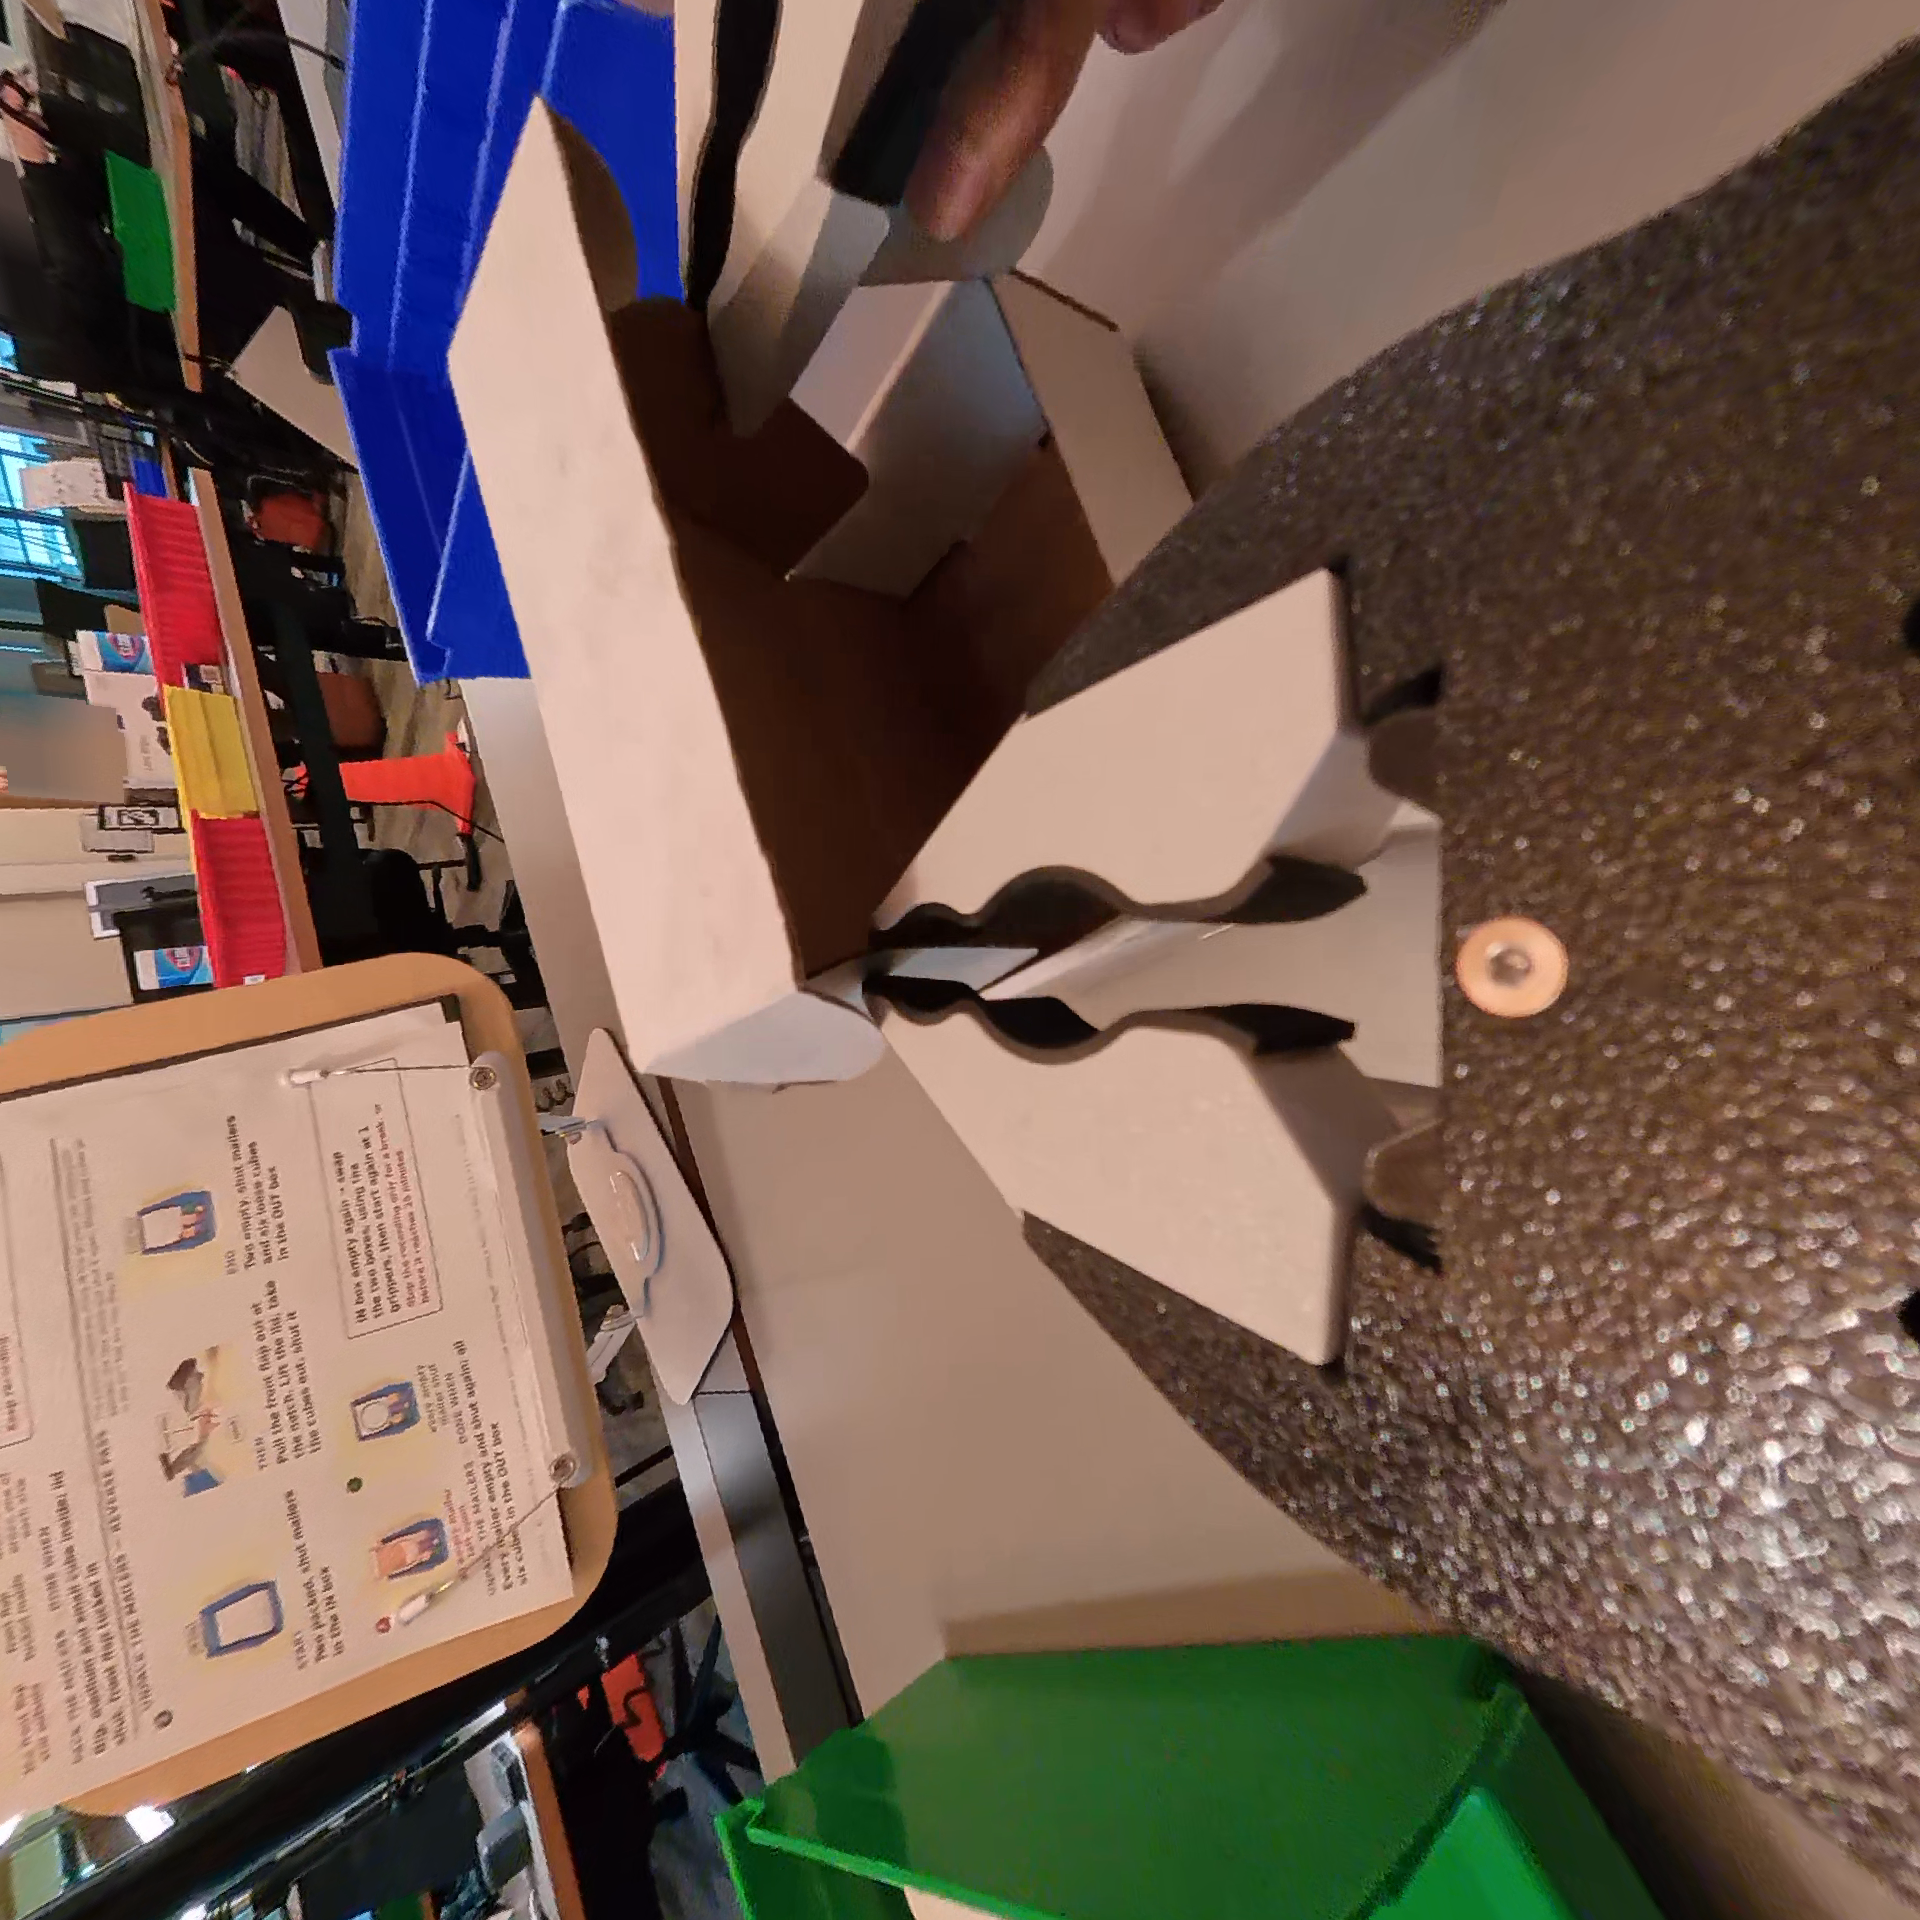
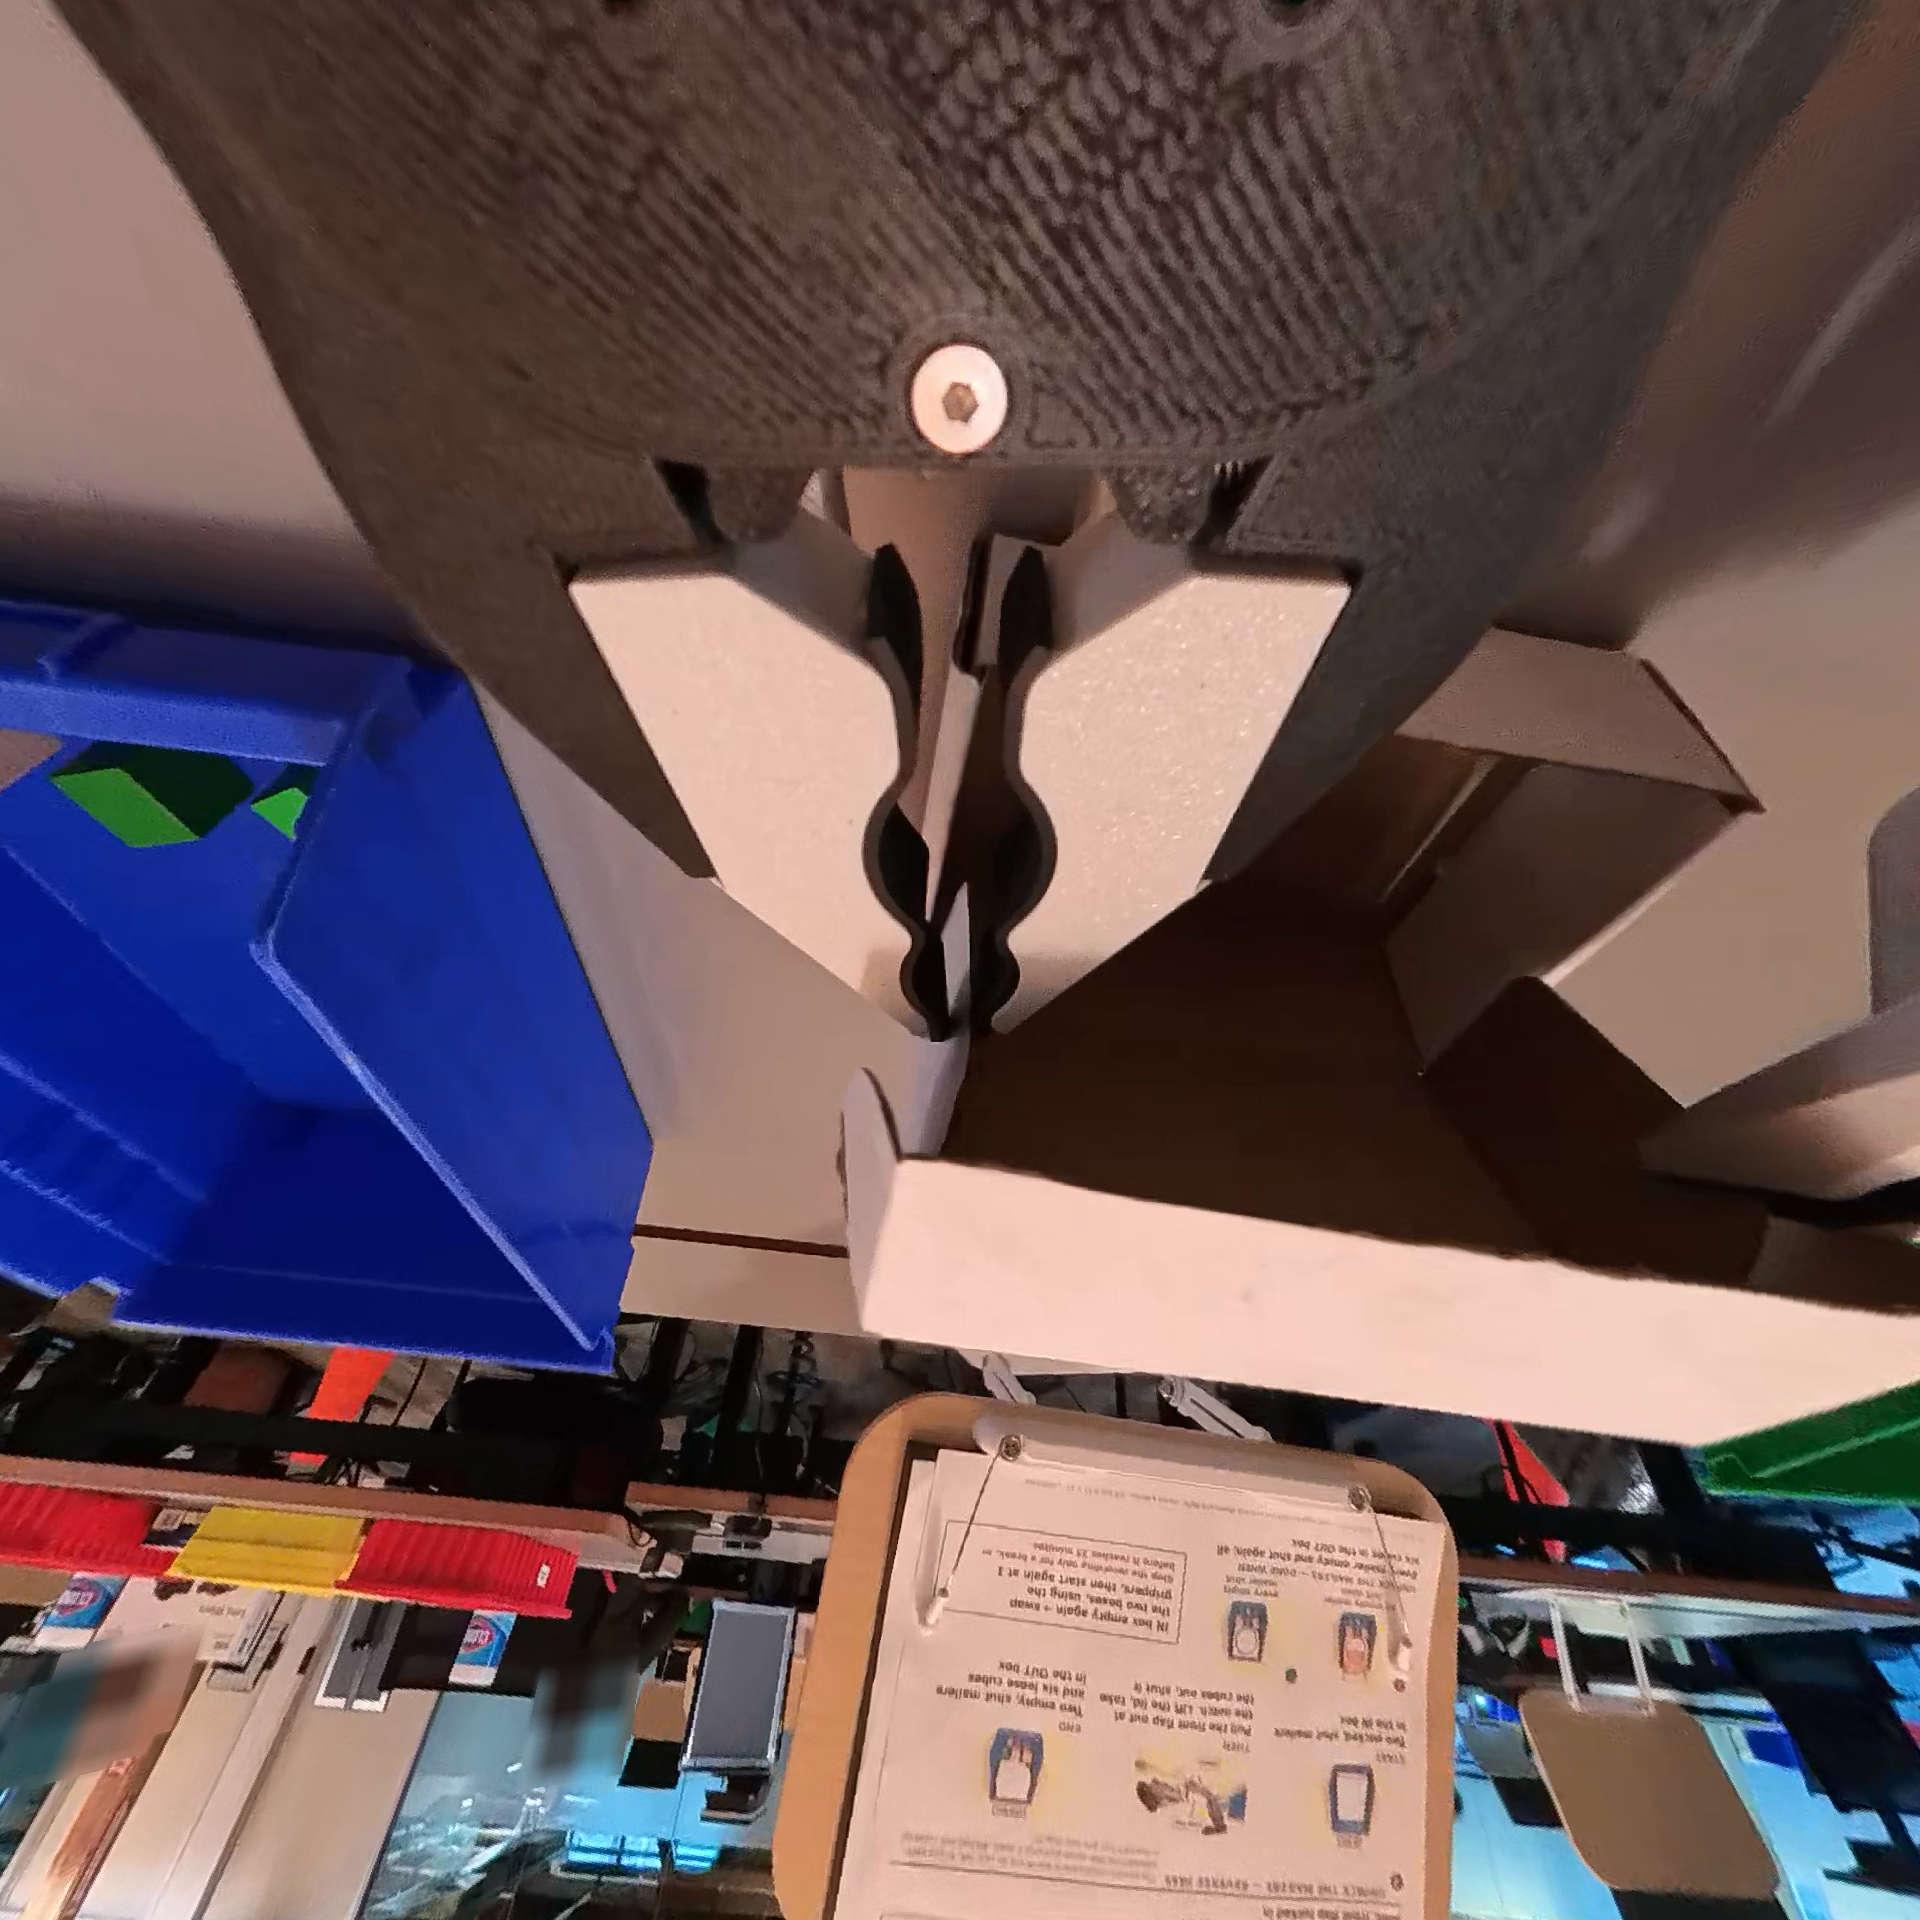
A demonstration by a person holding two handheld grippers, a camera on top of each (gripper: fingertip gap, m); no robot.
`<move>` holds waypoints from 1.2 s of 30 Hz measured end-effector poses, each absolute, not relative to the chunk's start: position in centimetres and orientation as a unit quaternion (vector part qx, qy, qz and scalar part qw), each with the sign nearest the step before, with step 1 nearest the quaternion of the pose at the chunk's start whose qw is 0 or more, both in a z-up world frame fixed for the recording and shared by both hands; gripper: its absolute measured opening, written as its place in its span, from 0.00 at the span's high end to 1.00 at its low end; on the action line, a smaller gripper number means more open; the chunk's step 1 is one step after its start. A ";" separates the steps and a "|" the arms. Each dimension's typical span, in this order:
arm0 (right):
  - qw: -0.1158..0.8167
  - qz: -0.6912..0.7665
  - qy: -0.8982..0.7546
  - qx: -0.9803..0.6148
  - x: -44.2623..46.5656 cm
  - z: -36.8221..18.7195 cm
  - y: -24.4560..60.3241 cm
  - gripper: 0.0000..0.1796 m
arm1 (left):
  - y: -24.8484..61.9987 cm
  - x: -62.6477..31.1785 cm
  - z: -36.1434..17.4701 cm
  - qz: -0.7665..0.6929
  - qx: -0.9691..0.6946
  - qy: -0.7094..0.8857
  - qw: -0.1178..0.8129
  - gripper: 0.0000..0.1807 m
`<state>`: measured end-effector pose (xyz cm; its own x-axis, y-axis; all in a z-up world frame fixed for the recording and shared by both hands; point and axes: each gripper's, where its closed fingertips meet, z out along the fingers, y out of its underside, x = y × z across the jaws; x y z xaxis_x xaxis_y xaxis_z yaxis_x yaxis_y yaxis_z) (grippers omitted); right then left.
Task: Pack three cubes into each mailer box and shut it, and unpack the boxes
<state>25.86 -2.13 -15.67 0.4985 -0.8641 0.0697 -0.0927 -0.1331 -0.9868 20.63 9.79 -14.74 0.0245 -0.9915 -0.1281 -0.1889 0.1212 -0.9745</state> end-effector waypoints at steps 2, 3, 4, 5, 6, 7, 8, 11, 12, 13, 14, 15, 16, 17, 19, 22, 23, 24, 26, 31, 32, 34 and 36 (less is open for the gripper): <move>0.559 -0.335 0.365 -0.665 25.8 -16.0 -2.0 0.98 | 9.8 20.5 -15.1 -0.407 -0.520 0.567 0.492 0.99; 0.553 -0.343 0.359 -0.669 25.8 -16.2 -2.0 0.98 | 9.8 20.4 -15.4 -0.406 -0.518 0.569 0.494 0.99; 0.542 -0.355 0.351 -0.676 25.7 -16.5 -2.1 0.98 | 9.8 20.2 -15.7 -0.403 -0.516 0.571 0.495 0.99; 0.534 -0.362 0.344 -0.683 25.7 -16.9 -2.1 0.98 | 9.8 20.1 -16.1 -0.401 -0.516 0.573 0.494 0.99; 0.529 -0.360 0.341 -0.688 25.7 -17.3 -2.0 0.98 | 9.8 20.1 -16.5 -0.399 -0.518 0.575 0.491 0.99; 0.527 -0.355 0.339 -0.693 25.6 -17.6 -1.8 0.98 | 9.8 20.0 -16.9 -0.395 -0.520 0.577 0.491 0.99; 0.525 -0.351 0.335 -0.699 25.4 -17.8 -1.7 0.98 | 9.9 19.9 -17.1 -0.391 -0.520 0.578 0.492 0.99; 0.513 -0.344 0.310 -0.722 25.1 -18.1 -1.7 0.93 | 9.9 19.5 -17.5 -0.383 -0.514 0.584 0.498 0.99; 0.497 -0.345 0.300 -0.738 24.9 -18.4 -2.0 0.92 | 9.9 19.4 -17.5 -0.377 -0.510 0.587 0.502 0.99; 0.487 -0.356 0.297 -0.740 24.9 -18.3 -2.5 0.89 | 9.9 19.2 -17.6 -0.369 -0.507 0.590 0.509 0.99; 0.485 -0.368 0.292 -0.738 24.7 -18.0 -3.0 0.85 | 10.0 19.0 -17.6 -0.359 -0.505 0.592 0.515 0.99; 0.484 -0.379 0.290 -0.733 24.6 -17.7 -3.5 0.81 | 10.0 18.9 -17.8 -0.351 -0.503 0.595 0.519 0.99; 0.480 -0.390 0.291 -0.730 24.3 -17.6 -4.1 0.76 | 9.8 18.8 -18.0 -0.349 -0.500 0.598 0.520 0.99; 0.476 -0.399 0.290 -0.728 23.9 -17.5 -4.6 0.73 | 9.6 18.8 -18.1 -0.350 -0.497 0.599 0.522 0.99; 0.468 -0.429 0.281 -0.719 23.1 -17.1 -5.6 0.70 | 9.4 18.6 -18.1 -0.343 -0.491 0.602 0.528 0.99; 0.441 -0.526 0.231 -0.690 22.1 -15.4 -6.8 0.63 | 9.0 18.3 -18.5 -0.329 -0.483 0.620 0.523 0.97; 0.434 -0.566 0.196 -0.673 21.7 -14.4 -6.8 0.62 | 8.8 18.1 -18.7 -0.327 -0.482 0.628 0.517 0.95; 0.420 -0.606 0.158 -0.657 21.3 -13.5 -6.7 0.64 | 8.6 17.8 -18.8 -0.329 -0.479 0.631 0.513 0.94; 0.380 -0.646 0.060 -0.659 20.5 -13.3 -5.2 0.75 | 8.4 17.1 -19.1 -0.330 -0.473 0.643 0.504 0.90; 0.305 -0.671 -0.093 -0.670 19.3 -14.7 -1.9 0.92 | 9.1 15.2 -19.6 -0.326 -0.477 0.654 0.488 0.85; 0.307 -0.673 -0.089 -0.668 19.3 -14.5 -1.9 0.93 | 9.5 15.0 -19.6 -0.327 -0.479 0.653 0.488 0.83; 0.312 -0.668 -0.089 -0.670 19.1 -14.3 -1.8 0.95 | 10.1 14.9 -19.5 -0.326 -0.479 0.649 0.492 0.81; 0.316 -0.649 -0.084 -0.686 19.2 -14.4 -2.0 0.98 | 10.4 15.0 -19.3 -0.323 -0.475 0.648 0.499 0.79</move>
<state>19.19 -2.03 -14.45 0.1427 -0.2955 0.9446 0.5261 -0.7858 -0.3252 14.99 10.44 -19.33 -0.0500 -0.9393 -0.3393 -0.2938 0.3386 -0.8939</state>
